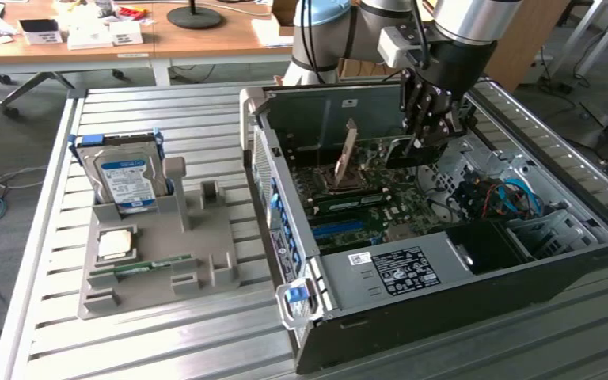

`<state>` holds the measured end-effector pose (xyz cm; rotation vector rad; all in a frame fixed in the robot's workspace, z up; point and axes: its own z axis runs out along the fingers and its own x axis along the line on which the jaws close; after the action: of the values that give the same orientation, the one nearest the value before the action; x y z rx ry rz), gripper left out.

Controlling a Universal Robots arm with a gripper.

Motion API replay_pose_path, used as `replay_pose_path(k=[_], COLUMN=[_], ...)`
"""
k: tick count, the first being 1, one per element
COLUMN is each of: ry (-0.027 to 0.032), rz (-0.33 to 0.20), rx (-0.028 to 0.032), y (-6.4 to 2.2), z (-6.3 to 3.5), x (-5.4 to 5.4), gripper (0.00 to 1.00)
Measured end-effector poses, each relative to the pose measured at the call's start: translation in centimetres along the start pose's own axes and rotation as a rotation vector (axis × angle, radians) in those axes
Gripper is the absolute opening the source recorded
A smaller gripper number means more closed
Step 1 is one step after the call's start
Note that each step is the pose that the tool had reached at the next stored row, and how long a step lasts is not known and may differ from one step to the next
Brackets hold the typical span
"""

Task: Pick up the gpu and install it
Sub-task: 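Insert the gpu into the slot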

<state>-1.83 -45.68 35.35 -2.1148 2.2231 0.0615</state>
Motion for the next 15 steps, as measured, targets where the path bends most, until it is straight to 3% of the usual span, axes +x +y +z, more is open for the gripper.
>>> replay_pose_path(k=[4, 15], ry=[0.0037, 0.0058], rz=[0.001, 0.001], rx=[-0.0100, -0.0100], y=[-0.04, -0.04], z=[0.01, 0.52], x=[-0.01, 0.03], gripper=[0.27, 0.27])
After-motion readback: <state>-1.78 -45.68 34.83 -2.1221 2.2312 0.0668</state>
